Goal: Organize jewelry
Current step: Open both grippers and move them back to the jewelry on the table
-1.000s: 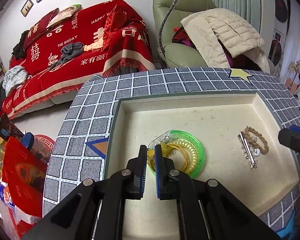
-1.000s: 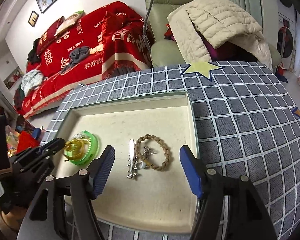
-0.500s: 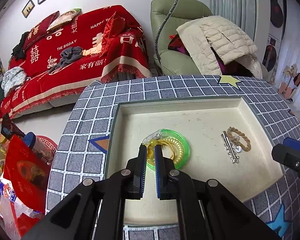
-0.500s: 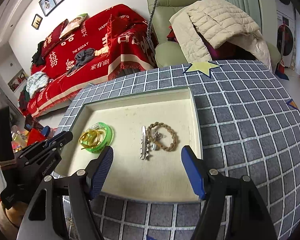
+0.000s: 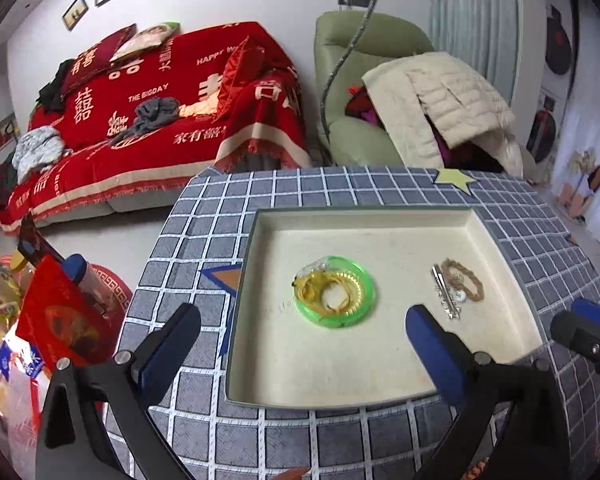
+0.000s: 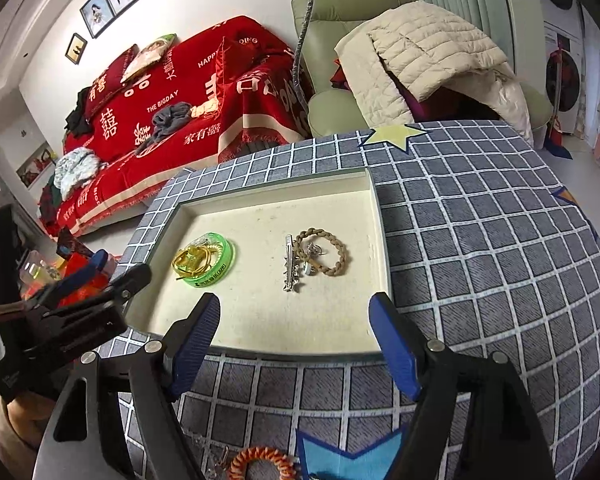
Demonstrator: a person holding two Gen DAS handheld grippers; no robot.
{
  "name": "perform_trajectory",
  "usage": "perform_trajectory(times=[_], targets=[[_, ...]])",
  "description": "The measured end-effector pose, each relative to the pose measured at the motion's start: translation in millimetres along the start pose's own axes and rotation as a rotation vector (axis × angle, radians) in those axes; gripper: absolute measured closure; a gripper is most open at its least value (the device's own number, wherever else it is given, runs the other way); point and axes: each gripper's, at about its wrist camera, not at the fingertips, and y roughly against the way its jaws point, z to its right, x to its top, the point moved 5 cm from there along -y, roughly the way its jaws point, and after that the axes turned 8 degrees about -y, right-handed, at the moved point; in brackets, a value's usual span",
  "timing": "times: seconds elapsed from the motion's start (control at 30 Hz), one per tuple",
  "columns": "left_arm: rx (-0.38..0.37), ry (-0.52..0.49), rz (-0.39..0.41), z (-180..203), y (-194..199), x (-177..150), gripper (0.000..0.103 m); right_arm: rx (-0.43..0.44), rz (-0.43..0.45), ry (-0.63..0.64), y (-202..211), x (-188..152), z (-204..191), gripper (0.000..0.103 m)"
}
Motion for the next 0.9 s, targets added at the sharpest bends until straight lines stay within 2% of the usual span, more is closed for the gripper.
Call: perform_trajectory(times=[0.07, 0.13, 0.2, 0.23, 0.27, 0.37, 0.5, 0.7, 0.9], targets=[[0.005, -0.002, 0.007, -1, -1, -5, 0.000, -0.004, 0.005, 0.006, 6, -3, 0, 0.023], [0.013, -0.006, 0.017, -2, 1, -11, 0.000, -0.003, 0.019, 0.018, 14, -7, 0, 0.016], [0.010, -0.002, 0.022, -6, 5, -17, 0.000, 0.012, 0.056, 0.031, 26, -11, -3, 0.015], [0.009, 0.001, 0.022, -7, 7, -20, 0.000, 0.019, 0.070, 0.035, 29, -13, -3, 0.010], [0.007, 0.004, 0.020, -8, 8, -23, 0.000, 0.039, 0.088, 0.037, 36, -16, -5, 0.001], [0.012, 0.001, 0.021, -13, 17, -35, 0.000, 0.067, 0.111, 0.038, 46, -24, -8, 0.000], [0.025, -0.013, 0.007, -19, 31, -56, 0.000, 0.087, 0.059, 0.027, 53, -40, -8, 0.000], [0.013, 0.000, -0.042, -16, 47, -94, 0.000, 0.046, -0.009, 0.050, 60, -69, 1, 0.000], [-0.026, -0.027, -0.075, 2, 62, -129, 0.000, 0.025, -0.078, 0.012, 59, -108, 19, 0.000]])
